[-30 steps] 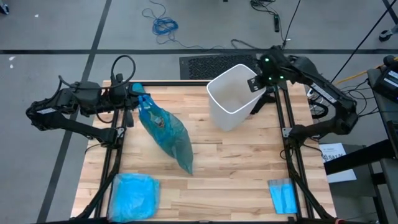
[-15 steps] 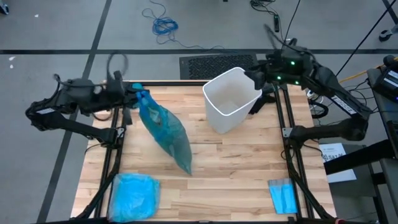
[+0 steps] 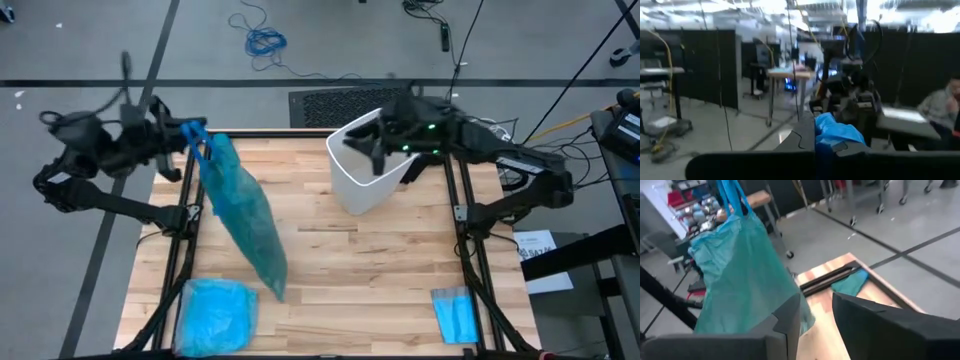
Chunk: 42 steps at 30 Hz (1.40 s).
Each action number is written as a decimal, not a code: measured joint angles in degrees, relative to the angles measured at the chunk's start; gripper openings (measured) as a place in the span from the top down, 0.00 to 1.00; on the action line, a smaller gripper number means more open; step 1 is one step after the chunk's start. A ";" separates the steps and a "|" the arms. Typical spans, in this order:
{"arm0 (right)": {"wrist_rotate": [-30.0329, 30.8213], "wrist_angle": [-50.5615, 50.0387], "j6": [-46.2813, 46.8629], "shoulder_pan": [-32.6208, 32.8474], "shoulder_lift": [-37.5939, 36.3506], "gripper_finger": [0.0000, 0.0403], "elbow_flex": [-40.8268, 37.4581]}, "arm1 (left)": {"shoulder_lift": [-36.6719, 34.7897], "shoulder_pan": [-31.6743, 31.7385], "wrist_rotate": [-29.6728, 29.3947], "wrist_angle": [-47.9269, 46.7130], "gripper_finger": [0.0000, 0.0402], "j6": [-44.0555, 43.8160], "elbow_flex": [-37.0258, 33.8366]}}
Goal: Place trash/remove bag and relplace
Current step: Close the blue trash bag
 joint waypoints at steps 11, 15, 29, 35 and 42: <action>-3.09 4.46 0.85 4.51 5.53 0.82 0.00 | -1.64 -1.27 26.56 -2.44 1.00 -24.38 0.00; -3.08 4.95 0.85 4.66 5.03 0.82 0.00 | -0.71 -1.50 26.11 1.80 1.00 -25.09 0.23; -4.42 10.28 0.98 5.16 9.58 0.82 0.00 | 8.64 4.66 6.63 1.05 1.00 -3.33 -0.05; -4.61 13.64 0.87 5.80 11.53 0.82 0.00 | 10.01 5.73 14.71 14.52 1.00 -0.35 0.07; -4.56 10.82 -0.60 5.73 11.85 0.82 0.00 | 8.83 5.73 0.48 -20.75 1.00 -6.38 0.02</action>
